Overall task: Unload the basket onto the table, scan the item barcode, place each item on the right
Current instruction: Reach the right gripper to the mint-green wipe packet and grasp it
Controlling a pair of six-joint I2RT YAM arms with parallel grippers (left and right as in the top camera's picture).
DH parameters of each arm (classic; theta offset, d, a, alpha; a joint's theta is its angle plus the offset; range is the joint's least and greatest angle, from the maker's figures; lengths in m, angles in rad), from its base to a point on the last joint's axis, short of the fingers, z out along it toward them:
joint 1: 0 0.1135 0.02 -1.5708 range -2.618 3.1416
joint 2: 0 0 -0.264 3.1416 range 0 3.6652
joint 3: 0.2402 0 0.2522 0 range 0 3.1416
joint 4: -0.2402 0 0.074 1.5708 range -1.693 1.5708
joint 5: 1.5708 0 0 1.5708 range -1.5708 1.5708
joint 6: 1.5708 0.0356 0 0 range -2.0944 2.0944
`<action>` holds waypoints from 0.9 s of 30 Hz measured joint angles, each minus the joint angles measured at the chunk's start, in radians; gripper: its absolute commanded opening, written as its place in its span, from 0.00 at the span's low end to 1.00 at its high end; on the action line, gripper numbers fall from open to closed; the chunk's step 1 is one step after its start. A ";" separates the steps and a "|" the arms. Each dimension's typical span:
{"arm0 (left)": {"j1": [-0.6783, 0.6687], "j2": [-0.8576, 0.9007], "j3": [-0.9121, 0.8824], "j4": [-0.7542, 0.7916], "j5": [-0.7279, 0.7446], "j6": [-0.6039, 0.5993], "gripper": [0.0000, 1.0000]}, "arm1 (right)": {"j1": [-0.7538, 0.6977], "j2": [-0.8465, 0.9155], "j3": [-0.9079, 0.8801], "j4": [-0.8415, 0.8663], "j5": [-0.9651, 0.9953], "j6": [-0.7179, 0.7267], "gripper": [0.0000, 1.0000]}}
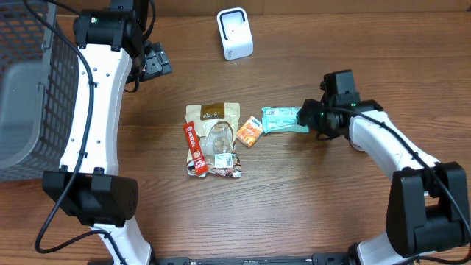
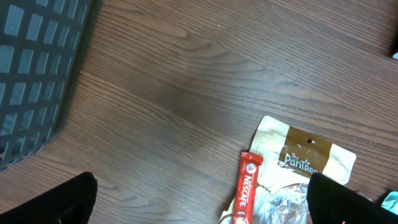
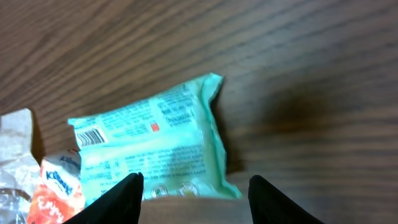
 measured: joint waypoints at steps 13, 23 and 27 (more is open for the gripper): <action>0.000 0.000 0.000 0.001 0.000 0.000 1.00 | 0.000 0.002 -0.091 0.261 -0.018 -0.058 0.57; 0.000 0.000 0.000 0.000 0.000 0.000 1.00 | -0.001 0.080 -0.086 0.161 -0.035 -0.066 0.29; 0.000 0.000 0.000 0.000 0.000 0.000 1.00 | -0.004 0.079 -0.081 0.135 -0.071 -0.073 0.16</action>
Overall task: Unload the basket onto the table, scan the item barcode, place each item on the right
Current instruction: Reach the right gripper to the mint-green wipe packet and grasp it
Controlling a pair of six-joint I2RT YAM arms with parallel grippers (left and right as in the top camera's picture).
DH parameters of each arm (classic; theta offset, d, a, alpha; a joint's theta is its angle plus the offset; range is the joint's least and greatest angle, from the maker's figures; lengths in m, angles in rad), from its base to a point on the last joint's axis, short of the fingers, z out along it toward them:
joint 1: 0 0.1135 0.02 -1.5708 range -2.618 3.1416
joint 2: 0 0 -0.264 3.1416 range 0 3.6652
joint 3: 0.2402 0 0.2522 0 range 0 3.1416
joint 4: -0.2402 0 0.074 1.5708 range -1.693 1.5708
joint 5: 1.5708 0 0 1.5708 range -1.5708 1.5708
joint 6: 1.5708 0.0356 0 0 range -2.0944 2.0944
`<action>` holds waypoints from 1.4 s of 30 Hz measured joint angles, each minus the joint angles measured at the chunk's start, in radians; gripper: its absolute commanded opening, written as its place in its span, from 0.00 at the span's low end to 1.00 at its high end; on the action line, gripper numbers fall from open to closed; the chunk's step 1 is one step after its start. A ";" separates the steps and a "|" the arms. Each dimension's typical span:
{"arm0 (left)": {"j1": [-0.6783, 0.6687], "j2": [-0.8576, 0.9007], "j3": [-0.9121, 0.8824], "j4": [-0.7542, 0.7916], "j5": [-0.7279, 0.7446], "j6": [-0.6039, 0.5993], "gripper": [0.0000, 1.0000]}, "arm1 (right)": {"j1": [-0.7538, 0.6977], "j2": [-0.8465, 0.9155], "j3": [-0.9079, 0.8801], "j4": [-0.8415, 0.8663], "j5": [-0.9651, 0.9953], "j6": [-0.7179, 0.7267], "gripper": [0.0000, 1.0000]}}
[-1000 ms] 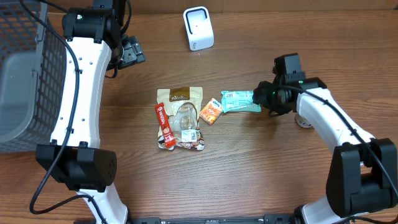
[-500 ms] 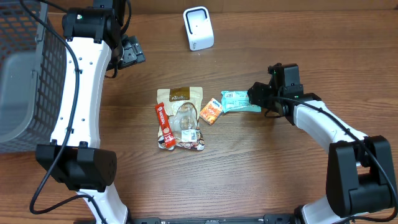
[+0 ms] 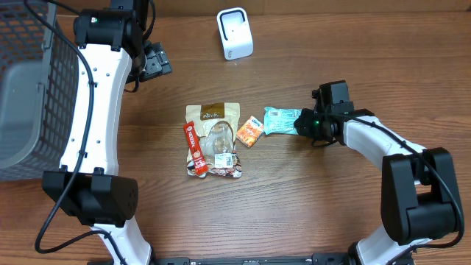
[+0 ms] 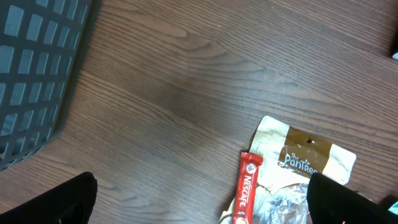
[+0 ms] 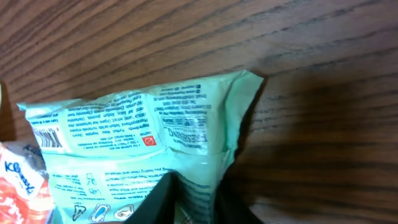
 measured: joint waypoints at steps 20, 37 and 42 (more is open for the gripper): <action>0.000 0.000 0.000 0.000 0.000 0.000 1.00 | -0.079 -0.182 0.038 -0.324 -0.137 -0.223 0.04; 0.000 0.000 0.000 0.000 0.000 0.000 1.00 | -0.061 -0.182 -0.046 -0.340 -0.143 -0.138 0.50; 0.000 0.000 0.000 0.001 0.000 0.000 1.00 | -0.061 -0.182 -0.046 -0.325 -0.144 -0.135 0.54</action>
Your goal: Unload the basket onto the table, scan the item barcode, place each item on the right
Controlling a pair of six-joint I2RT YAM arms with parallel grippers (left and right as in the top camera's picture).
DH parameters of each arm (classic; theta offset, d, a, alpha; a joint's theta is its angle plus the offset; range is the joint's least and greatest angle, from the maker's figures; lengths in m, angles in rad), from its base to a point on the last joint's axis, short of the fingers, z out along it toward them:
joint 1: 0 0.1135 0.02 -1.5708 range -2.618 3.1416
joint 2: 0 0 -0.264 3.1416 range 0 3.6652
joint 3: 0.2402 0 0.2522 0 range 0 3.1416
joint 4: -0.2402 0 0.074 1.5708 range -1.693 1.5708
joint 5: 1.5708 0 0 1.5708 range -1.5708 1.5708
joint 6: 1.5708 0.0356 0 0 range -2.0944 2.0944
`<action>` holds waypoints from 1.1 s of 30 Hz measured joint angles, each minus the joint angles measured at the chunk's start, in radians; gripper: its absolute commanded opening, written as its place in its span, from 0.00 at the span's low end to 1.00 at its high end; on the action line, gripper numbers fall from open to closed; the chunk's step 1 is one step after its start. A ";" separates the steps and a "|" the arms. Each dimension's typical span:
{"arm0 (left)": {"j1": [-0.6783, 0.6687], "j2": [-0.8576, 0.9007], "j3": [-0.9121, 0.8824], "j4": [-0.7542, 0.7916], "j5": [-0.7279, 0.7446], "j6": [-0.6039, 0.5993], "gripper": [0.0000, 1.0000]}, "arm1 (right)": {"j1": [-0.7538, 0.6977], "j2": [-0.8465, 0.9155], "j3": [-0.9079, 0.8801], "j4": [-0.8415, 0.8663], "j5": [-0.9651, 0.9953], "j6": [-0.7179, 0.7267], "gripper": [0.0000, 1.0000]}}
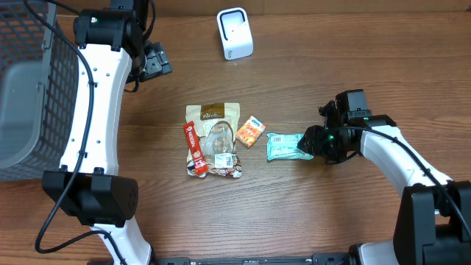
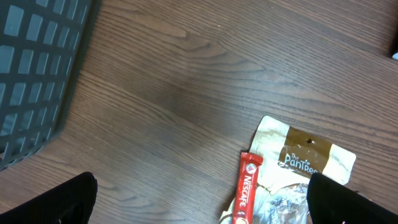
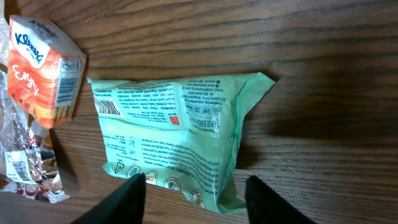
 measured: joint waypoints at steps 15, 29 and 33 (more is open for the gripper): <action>-0.021 0.000 -0.071 0.036 0.272 -0.006 0.16 | 0.000 0.000 0.000 0.002 0.006 0.001 0.59; -0.465 0.014 -0.544 0.492 0.485 0.059 0.04 | -0.001 0.001 -0.001 -0.008 0.051 0.002 0.60; -0.554 0.035 -0.556 0.633 0.530 0.048 0.04 | -0.013 0.006 -0.001 -0.008 0.051 0.001 0.60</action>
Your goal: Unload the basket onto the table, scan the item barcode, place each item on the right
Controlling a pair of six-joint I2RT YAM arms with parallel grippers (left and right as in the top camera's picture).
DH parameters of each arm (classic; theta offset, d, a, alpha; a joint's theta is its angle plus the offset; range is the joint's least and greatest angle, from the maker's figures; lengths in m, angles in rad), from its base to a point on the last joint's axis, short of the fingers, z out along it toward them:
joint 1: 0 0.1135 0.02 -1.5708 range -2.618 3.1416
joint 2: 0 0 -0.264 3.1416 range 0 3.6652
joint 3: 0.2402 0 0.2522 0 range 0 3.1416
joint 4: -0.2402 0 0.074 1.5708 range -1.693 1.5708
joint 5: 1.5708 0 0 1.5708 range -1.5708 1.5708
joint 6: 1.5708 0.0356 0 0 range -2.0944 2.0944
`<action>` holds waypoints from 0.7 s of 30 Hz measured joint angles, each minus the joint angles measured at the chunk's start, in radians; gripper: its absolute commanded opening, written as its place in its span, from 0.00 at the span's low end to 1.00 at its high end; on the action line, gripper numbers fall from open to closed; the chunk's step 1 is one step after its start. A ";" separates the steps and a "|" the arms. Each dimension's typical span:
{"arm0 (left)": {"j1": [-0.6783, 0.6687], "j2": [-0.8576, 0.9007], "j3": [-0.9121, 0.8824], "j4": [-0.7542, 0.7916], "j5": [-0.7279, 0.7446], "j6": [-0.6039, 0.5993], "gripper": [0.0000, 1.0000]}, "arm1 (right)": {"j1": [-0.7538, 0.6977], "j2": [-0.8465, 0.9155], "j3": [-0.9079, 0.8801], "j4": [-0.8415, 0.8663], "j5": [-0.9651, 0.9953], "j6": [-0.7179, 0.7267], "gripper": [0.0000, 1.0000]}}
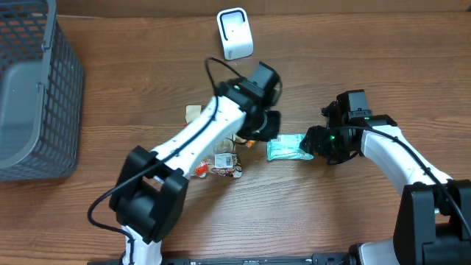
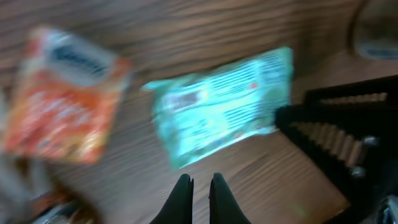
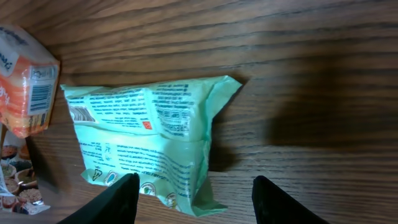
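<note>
The mint-green wipes packet (image 1: 283, 148) lies flat on the table, printed side up, and fills the middle of the right wrist view (image 3: 146, 140). My right gripper (image 3: 196, 179) is open at the packet's right end, one finger at each side and neither touching it (image 1: 315, 141). My left gripper (image 2: 200, 179) is shut with nothing in it, hovering just short of the packet (image 2: 221, 112) on its upper left side (image 1: 268, 129). That view is blurred. The white scanner (image 1: 235, 33) stands at the back of the table.
An orange tissue pack (image 2: 62, 106) lies just left of the green packet (image 3: 25, 87). My left arm covers most of the brown pouch (image 1: 193, 112) and the snack bags (image 1: 224, 165). A grey basket (image 1: 37, 88) stands at the far left.
My left arm has come from the back left by the basket to the table's middle, and its gripper, open then, is shut beside the green packet. The right gripper and the packet have barely moved.
My right gripper was open over the green packet beside the orange pack, then shut on its right end. Later the packet lay further right and nearer, apart from the orange pack, with the gripper open. The left arm stayed still until now.
</note>
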 measured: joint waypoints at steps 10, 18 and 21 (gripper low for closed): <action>-0.042 0.167 -0.002 0.161 0.013 -0.074 0.04 | -0.011 0.002 0.000 0.007 -0.046 -0.012 0.61; -0.042 0.183 -0.002 0.161 0.002 -0.075 0.04 | -0.011 0.002 -0.002 0.029 -0.062 -0.020 0.64; -0.041 0.183 0.006 0.136 -0.004 -0.075 0.04 | -0.011 0.002 -0.014 0.040 -0.064 -0.020 0.64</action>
